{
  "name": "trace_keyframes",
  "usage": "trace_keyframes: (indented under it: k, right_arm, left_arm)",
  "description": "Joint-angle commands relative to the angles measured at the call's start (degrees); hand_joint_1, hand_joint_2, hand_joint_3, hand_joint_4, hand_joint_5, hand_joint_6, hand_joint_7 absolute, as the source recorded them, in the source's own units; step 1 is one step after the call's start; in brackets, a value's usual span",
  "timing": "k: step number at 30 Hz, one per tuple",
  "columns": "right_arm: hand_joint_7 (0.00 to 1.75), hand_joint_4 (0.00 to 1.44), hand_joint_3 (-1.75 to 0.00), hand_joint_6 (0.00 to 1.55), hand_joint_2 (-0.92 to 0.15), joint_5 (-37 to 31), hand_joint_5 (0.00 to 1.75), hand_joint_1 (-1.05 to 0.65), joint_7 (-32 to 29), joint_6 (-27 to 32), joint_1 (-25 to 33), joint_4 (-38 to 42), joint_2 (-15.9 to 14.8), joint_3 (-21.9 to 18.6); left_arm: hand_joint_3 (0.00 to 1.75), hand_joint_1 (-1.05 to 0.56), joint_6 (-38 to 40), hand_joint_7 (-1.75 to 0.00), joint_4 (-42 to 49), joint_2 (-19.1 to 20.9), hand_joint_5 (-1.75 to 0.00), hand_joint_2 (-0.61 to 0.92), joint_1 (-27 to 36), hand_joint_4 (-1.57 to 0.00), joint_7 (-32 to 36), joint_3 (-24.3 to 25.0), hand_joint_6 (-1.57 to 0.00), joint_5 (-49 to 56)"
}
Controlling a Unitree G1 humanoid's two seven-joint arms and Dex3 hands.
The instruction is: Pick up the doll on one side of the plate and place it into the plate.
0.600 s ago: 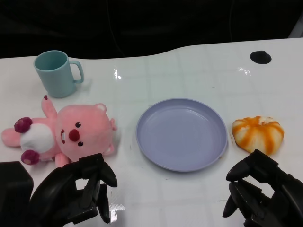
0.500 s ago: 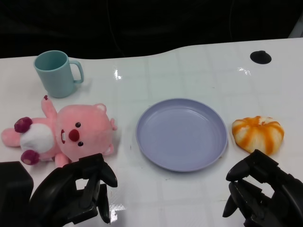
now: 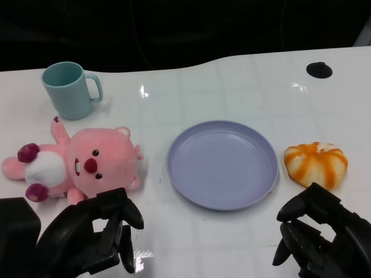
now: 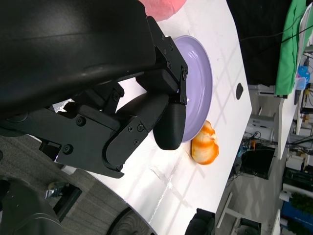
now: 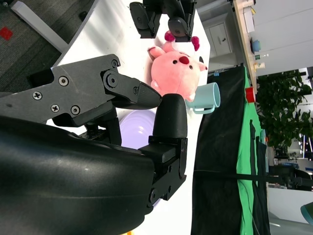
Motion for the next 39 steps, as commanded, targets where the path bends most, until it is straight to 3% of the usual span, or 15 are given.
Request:
trace_keyframes:
  k: [1, 19, 29, 37, 39]
  right_arm:
    - [1.66, 0.53, -0.66, 0.38, -0.89, 0.07, 1.75, -0.33, -0.18, 0.02, -0.20, -0.71, -0.41, -0.42]
    - [1.65, 0.53, -0.66, 0.38, -0.90, 0.26, 1.75, -0.31, 0.14, -0.42, -0.19, -0.54, -0.46, -0.51]
    - [1.66, 0.51, -0.66, 0.37, -0.90, 0.31, 1.75, -0.31, 0.37, -0.43, -0.11, -0.51, -0.70, -0.76]
    - [1.66, 0.52, -0.66, 0.37, -0.90, -0.08, 1.75, -0.31, -0.30, 0.10, -0.13, -0.79, -0.47, -0.53]
    - [1.66, 0.52, -0.67, 0.37, -0.90, 0.04, 1.75, -0.31, 0.02, -0.54, -0.15, -0.41, -0.47, -0.54]
  left_arm:
    - [1.31, -0.13, -0.17, -1.56, -0.12, 0.94, -1.75, 0.47, -0.05, -0.86, -0.19, 0.33, -0.79, 0.54]
    - [1.29, -0.14, -0.43, -1.55, 0.51, 0.87, -1.75, 0.48, -0.10, -0.85, -0.26, 0.46, -0.78, 0.56]
    - [1.25, -0.14, -1.63, -1.42, 0.15, 0.25, -1.70, 0.48, 0.26, -0.81, 0.33, 0.57, -0.80, 1.07]
    - [1.16, -0.20, -2.76, -1.05, -1.04, -0.09, -1.49, 0.49, 0.52, -0.71, 0.68, 1.68, -0.79, 0.80]
    - [0.95, -0.24, -4.04, -0.81, -1.14, -0.13, -1.34, 0.57, 0.47, -0.66, 0.21, 2.30, -0.74, 0.43]
